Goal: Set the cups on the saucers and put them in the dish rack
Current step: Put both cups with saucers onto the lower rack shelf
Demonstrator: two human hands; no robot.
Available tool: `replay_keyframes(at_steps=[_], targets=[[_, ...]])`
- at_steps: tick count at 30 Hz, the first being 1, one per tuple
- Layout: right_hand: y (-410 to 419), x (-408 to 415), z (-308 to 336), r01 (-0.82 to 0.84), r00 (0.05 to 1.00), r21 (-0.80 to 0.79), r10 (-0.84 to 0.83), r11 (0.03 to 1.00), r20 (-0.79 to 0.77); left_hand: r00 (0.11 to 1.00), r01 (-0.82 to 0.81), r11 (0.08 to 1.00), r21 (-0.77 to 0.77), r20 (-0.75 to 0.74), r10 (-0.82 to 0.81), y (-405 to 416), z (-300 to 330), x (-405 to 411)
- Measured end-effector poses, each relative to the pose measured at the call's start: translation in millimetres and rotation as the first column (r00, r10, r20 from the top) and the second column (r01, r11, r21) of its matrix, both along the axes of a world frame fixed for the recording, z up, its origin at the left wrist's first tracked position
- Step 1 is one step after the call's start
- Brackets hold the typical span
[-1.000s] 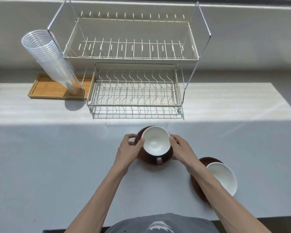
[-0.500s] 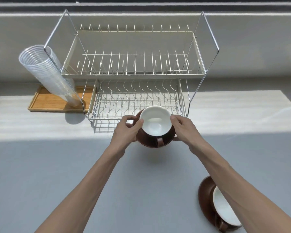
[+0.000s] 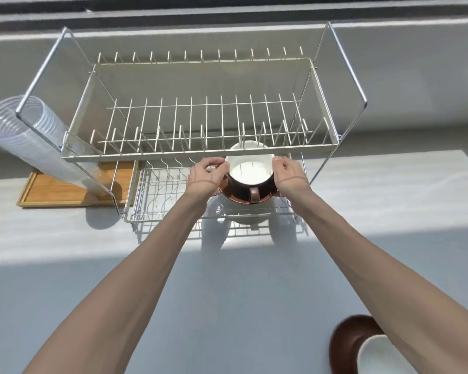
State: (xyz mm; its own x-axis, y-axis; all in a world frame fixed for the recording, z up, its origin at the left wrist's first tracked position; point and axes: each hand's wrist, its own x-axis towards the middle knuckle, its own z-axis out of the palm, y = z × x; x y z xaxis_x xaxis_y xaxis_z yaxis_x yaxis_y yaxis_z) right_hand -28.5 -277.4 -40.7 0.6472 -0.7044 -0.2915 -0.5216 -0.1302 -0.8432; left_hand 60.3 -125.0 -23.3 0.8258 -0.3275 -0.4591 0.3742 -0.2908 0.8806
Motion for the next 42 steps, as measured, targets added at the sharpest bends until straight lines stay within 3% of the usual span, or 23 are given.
replay_keyframes(at_steps=[9, 15, 18, 22, 26, 33, 38, 40, 42], targets=[[-14, 19, -15, 0.058, 0.996, 0.023, -0.057, 0.998, -0.062, 0.993, -0.025, 0.999, 0.036, -0.115, 0.029, -24, -7, 22], [-15, 19, -19, 0.052, 0.997, 0.006, -0.052, 0.999, -0.062, 0.997, 0.072, 0.994, 0.088, -0.015, -0.071, -22, -14, 18], [-13, 16, -16, 0.034, 0.997, 0.014, -0.033, 0.999, -0.066, 0.997, 0.077, 0.997, 0.032, 0.0, -0.077, -23, -10, 15], [-3, 4, -6, -0.037, 0.992, -0.01, 0.035, 0.999, -0.12, 0.974, 0.189, 0.959, 0.21, 0.084, -0.21, -15, -8, 5], [9, -20, 6, -0.136, 0.983, -0.046, 0.128, 0.99, -0.133, 0.95, 0.276, 0.928, 0.251, 0.073, -0.302, -2, -2, -13], [27, -69, 27, -0.358, 0.916, -0.038, 0.343, 0.933, -0.207, 0.852, 0.488, 0.805, 0.338, 0.015, -0.523, 26, 16, -47], [40, -110, 33, -0.469, 0.837, -0.069, 0.418, 0.881, -0.354, 0.75, 0.613, 0.684, 0.396, -0.021, -0.661, 42, 23, -77], [44, -125, 35, -0.518, 0.797, -0.11, 0.432, 0.848, -0.422, 0.67, 0.674, 0.586, 0.449, -0.037, -0.742, 46, 24, -89], [48, -140, 36, -0.571, 0.748, -0.163, 0.428, 0.805, -0.507, 0.554, 0.695, 0.43, 0.576, -0.048, -0.831, 49, 23, -102]])
